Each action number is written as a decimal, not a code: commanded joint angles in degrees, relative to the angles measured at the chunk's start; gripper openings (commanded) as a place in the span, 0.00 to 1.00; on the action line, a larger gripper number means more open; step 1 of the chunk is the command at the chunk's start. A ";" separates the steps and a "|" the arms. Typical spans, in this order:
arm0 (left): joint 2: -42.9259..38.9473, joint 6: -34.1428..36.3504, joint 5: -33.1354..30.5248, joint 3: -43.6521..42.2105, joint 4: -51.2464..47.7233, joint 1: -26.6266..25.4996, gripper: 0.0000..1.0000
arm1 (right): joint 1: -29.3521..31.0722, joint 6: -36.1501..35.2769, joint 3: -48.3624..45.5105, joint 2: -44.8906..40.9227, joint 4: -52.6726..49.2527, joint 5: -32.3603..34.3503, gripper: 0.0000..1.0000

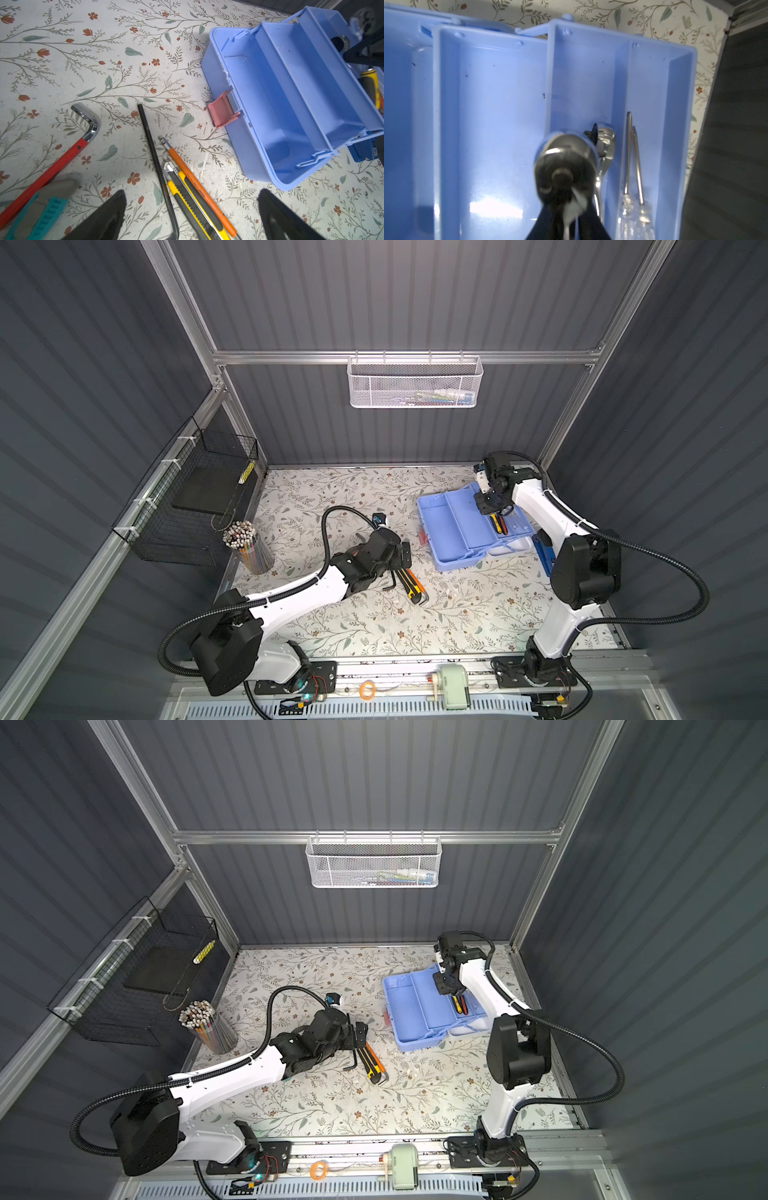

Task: Pack the tool kit
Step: 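Lower the yellow-handled ratchet into the tray compartment and open the right gripper, then grasp the teal box cutter with the left gripper while the right hovers over the tray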

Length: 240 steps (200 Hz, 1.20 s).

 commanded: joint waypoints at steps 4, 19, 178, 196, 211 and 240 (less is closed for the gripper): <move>1.02 0.69 0.13 -0.06 -0.42 0.49 1.00 | -0.13 0.91 -0.40 -0.76 0.39 -0.07 0.33; 1.15 0.91 0.12 -0.14 -0.43 0.60 1.00 | -0.08 1.56 -0.59 -1.46 0.58 -0.38 0.42; -2.54 2.25 -5.54 -3.50 -2.80 2.02 1.00 | 0.09 18.25 -15.19 -19.30 12.67 -6.30 0.99; -2.52 3.05 -6.08 -3.67 -3.27 2.18 1.00 | 0.76 20.29 -17.20 -20.68 13.50 -6.37 0.99; -2.19 3.64 -6.14 -3.55 -4.19 2.60 1.00 | 2.21 21.37 -18.77 -21.79 13.90 -5.10 0.99; -2.52 2.30 -6.75 -3.98 -6.76 4.29 1.00 | 5.45 24.15 -22.33 -23.90 15.23 -3.89 0.99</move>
